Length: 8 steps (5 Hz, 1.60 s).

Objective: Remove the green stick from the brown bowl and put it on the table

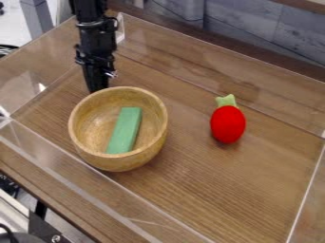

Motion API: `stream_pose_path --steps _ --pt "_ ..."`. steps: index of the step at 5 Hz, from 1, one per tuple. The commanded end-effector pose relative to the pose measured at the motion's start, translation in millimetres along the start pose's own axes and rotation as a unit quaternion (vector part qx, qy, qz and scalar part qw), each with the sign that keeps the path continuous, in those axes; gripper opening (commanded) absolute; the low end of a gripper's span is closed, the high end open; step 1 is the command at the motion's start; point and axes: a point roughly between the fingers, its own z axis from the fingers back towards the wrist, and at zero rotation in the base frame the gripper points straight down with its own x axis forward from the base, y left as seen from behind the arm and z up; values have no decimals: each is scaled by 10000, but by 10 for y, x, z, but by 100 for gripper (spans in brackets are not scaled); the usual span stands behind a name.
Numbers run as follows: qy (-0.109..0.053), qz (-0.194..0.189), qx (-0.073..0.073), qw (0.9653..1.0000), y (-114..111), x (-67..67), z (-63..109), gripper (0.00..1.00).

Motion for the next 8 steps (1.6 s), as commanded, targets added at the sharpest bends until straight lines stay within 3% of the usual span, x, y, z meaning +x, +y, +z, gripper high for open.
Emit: stream_pose_path --steps 1,2,3,4,5,7,8 --pt "-412 272 184 9986 -24 -80 498 0" --pt "-590 964 43 9936 -171 -117 623 0" --pt "-653 1375 -119 9883 -344 -154 714 0" --pt "-637 1442 -192 9873 -480 -235 738 0" --pt "-574 1466 -238 9872 -628 -306 690 100" --pt "-519 1970 -357 9784 -709 -189 492 100" --pt "-576 2406 -429 9680 -796 -175 459 100"
